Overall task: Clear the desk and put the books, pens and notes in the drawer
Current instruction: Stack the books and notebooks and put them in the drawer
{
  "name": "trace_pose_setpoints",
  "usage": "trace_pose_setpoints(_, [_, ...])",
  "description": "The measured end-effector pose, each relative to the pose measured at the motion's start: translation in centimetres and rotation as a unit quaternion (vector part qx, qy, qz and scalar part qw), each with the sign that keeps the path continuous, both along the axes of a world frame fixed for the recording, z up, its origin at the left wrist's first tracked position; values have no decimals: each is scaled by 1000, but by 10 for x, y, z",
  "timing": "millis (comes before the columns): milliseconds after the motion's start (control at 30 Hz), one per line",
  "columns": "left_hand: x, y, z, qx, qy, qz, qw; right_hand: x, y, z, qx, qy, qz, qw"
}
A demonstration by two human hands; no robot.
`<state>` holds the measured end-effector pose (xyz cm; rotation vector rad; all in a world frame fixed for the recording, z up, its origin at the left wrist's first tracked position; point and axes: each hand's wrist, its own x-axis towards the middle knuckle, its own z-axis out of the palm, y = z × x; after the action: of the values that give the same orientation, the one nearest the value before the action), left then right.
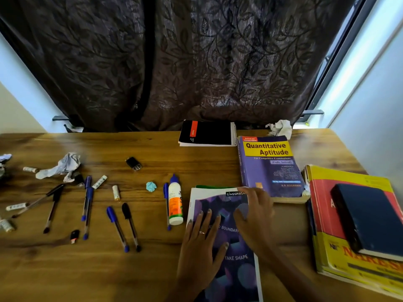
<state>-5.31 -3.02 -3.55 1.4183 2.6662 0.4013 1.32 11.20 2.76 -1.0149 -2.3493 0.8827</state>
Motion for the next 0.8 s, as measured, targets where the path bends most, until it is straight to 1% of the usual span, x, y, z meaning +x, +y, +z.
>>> trace_pose_setpoints(67, [-3,3,-1,-3,-4,2,1000,-18,17,3,44,6,42,998])
trace_pose_setpoints(133, [-6,9,1,-15,-9,14,1000,-41,39,4,72,-13,80,994])
trace_pose_setpoints(233, [-11,19,3,-28,-23,24,999,-82,76,9,68,-67,123,988])
trace_pose_setpoints(367, [-19,26,-5,-52,-31,7,998,-147,141,15,63,-129,89,986])
trace_pose_setpoints(500, [-27,31,-17,-23,4,1,1000,-203,206,8,1,-213,53,976])
trace_pose_setpoints(567, [-27,31,-18,-16,14,-1,1000,-223,227,-1,-24,-238,41,970])
trace_pose_setpoints(700, [-23,29,-20,-25,24,0,999,-257,242,-22,-30,-279,5,960])
trace_pose_setpoints(800, [-21,27,-19,-44,20,3,999,-271,239,-21,-76,-311,-35,947])
